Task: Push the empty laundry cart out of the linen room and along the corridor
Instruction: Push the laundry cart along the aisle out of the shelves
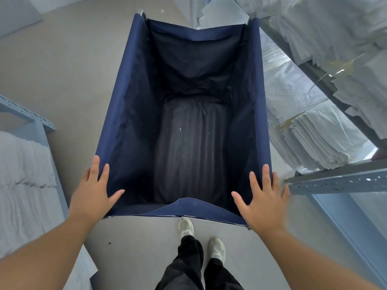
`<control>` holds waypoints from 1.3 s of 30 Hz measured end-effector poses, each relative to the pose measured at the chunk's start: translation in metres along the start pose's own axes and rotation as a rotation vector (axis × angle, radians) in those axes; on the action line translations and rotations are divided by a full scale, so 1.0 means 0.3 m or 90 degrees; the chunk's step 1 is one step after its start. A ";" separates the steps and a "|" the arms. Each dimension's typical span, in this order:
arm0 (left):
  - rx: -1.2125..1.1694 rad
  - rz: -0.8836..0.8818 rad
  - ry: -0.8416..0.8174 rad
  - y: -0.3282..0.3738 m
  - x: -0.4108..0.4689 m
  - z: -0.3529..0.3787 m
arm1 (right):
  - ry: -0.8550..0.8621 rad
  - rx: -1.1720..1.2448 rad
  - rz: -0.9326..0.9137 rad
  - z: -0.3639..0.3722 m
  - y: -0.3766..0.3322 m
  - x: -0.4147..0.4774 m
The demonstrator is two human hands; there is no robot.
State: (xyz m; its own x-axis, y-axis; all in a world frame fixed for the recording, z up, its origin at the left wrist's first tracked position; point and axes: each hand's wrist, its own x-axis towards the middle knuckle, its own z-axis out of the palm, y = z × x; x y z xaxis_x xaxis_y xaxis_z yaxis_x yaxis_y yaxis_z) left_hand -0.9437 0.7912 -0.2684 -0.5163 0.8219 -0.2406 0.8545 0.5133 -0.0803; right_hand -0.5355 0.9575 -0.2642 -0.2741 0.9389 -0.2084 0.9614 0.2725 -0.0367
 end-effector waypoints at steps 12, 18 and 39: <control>-0.001 -0.012 -0.009 -0.081 -0.136 0.068 | -0.013 0.015 -0.037 0.002 -0.033 -0.121; 0.001 -0.038 -0.007 -0.105 -0.250 0.093 | -0.026 0.000 -0.064 0.015 -0.038 -0.180; 0.003 -0.110 0.030 -0.140 -0.467 0.152 | -0.022 -0.090 -0.125 0.023 -0.083 -0.142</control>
State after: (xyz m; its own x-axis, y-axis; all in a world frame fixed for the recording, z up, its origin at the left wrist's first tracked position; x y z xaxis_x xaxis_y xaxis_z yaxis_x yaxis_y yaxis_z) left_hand -0.9046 0.6432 -0.2755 -0.6580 0.7319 -0.1773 0.7526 0.6474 -0.1206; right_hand -0.5475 0.9091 -0.2612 -0.4526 0.8577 -0.2437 0.8763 0.4785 0.0564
